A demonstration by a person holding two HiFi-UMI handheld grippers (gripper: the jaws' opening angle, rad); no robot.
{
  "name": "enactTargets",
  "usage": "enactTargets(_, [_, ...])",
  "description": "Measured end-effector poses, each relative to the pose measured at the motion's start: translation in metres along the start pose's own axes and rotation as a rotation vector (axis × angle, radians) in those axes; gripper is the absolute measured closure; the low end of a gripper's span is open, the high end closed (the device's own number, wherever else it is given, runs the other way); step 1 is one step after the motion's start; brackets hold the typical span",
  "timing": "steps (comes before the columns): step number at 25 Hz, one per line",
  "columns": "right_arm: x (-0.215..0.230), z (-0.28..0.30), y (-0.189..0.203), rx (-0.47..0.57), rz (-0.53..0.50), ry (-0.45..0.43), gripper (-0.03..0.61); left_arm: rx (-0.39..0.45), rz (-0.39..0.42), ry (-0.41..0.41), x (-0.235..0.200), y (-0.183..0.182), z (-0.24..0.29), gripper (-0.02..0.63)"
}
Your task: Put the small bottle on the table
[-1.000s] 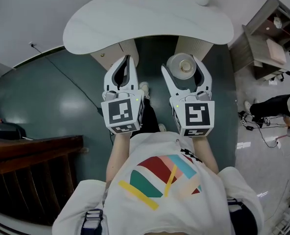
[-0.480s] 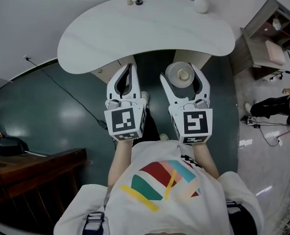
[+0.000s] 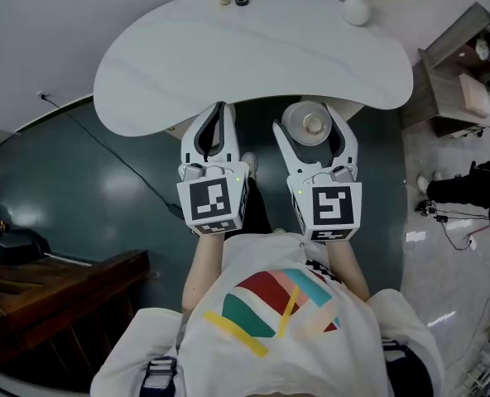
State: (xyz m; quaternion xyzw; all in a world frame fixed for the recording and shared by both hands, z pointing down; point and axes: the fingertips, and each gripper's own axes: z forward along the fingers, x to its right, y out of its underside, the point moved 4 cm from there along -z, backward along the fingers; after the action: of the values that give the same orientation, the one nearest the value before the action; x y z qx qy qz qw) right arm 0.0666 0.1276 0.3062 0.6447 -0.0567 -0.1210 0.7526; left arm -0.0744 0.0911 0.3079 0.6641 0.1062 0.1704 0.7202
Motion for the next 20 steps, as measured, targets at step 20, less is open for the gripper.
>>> enactTargets(20, [0.009, 0.206, -0.065, -0.003, -0.050, 0.035, 0.245, 0.062, -0.038, 0.063, -0.121, -0.051, 0.179, 0.597])
